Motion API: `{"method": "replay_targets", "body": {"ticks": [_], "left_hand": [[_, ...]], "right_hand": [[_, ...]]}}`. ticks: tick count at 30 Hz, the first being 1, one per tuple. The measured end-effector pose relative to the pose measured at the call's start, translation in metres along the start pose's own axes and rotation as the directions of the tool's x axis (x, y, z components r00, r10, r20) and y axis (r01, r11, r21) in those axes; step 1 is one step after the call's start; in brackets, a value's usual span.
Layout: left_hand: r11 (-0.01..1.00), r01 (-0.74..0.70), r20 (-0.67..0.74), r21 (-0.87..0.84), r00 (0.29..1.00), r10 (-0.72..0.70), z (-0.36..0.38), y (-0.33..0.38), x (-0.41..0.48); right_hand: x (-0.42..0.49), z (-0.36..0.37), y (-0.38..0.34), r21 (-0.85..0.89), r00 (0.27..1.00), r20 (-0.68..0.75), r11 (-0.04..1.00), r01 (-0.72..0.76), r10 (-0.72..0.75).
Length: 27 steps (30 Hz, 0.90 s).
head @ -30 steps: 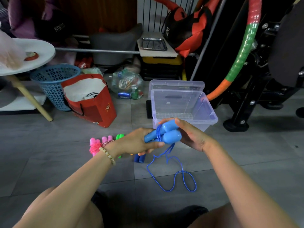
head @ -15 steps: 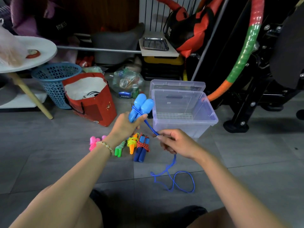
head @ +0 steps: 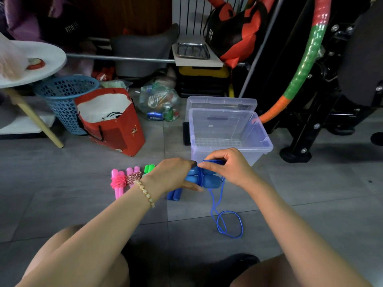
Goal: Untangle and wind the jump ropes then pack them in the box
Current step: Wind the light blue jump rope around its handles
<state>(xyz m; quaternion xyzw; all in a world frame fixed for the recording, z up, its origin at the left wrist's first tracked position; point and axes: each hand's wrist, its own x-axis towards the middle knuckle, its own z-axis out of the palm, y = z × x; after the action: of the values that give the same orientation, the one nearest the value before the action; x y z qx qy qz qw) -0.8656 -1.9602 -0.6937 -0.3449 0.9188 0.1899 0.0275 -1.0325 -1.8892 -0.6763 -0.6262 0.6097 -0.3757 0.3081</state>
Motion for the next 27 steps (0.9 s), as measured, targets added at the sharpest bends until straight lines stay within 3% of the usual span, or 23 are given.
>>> {"method": "replay_targets", "body": {"ticks": [5, 11, 15, 17, 21, 27], "left_hand": [[0.999, -0.029, 0.032, -0.034, 0.999, 0.030, -0.009, 0.002, -0.006], [0.993, -0.097, 0.075, -0.066, 0.992, 0.102, -0.007, -0.003, -0.011], [0.960, -0.103, 0.032, -0.259, 0.993, 0.115, -0.003, -0.003, -0.013], [0.904, -0.102, 0.006, -0.415, 0.993, 0.115, -0.004, 0.000, -0.014], [0.693, -0.030, 0.054, -0.721, 0.994, 0.099, -0.007, 0.010, -0.018], [0.476, 0.015, 0.032, -0.879, 0.999, 0.028, -0.009, 0.016, -0.018]], "right_hand": [[0.002, -0.006, 0.008, 0.037, 0.999, -0.011, 0.999, -0.035, 0.035], [0.003, -0.011, 0.004, 0.233, 0.965, 0.195, 0.947, -0.220, 0.176], [0.001, -0.019, -0.002, 0.323, 0.927, 0.293, 0.889, -0.326, 0.234], [-0.001, -0.021, -0.004, 0.347, 0.920, 0.314, 0.873, -0.343, 0.237], [-0.005, -0.017, -0.009, 0.415, 0.901, 0.358, 0.823, -0.389, 0.245], [0.000, -0.007, -0.004, 0.558, 0.880, 0.442, 0.716, -0.421, 0.173]]}}
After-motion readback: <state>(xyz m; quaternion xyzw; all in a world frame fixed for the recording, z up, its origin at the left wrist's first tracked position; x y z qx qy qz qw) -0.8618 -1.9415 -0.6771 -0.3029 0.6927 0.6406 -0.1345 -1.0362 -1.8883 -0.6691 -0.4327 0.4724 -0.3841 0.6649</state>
